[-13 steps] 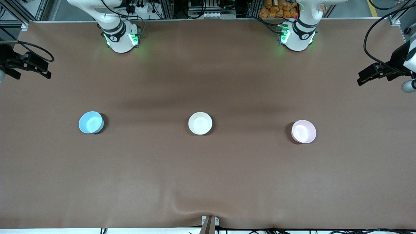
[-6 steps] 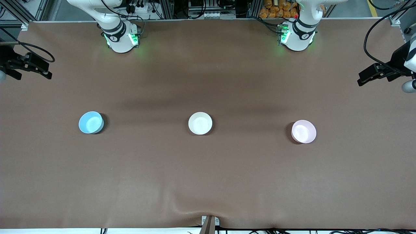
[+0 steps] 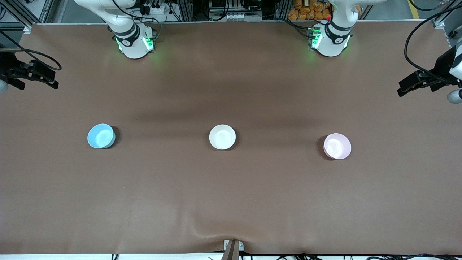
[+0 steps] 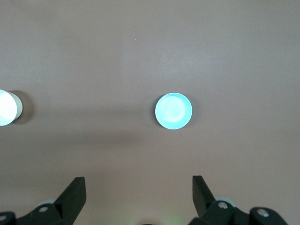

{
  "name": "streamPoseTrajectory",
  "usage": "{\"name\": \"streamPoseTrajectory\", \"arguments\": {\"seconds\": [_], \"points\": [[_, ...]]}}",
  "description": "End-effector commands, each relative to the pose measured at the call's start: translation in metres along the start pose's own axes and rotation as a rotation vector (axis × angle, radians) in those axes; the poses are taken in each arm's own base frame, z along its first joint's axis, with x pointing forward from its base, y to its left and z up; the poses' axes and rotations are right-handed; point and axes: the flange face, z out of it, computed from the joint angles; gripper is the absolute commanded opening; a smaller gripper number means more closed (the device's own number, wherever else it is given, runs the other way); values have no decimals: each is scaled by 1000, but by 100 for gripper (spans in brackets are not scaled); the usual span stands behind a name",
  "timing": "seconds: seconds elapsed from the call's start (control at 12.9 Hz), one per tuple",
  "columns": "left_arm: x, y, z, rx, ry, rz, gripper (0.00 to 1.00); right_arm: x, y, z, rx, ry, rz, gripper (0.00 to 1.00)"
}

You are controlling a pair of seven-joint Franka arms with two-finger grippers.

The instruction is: Stack pink and blue bowls on white bowl

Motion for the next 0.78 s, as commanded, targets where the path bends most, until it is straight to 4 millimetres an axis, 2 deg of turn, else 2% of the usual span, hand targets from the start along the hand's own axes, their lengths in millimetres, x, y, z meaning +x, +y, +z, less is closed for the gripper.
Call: {"name": "streamPoseTrajectory", "arguments": {"seconds": [0.0, 0.7], "points": [[6, 0, -1, -17, 10, 14, 100, 0, 1, 0, 16, 1, -2, 100], [5, 4, 12, -10, -20, 20, 100, 0, 1, 0, 16, -2, -2, 100]]}}
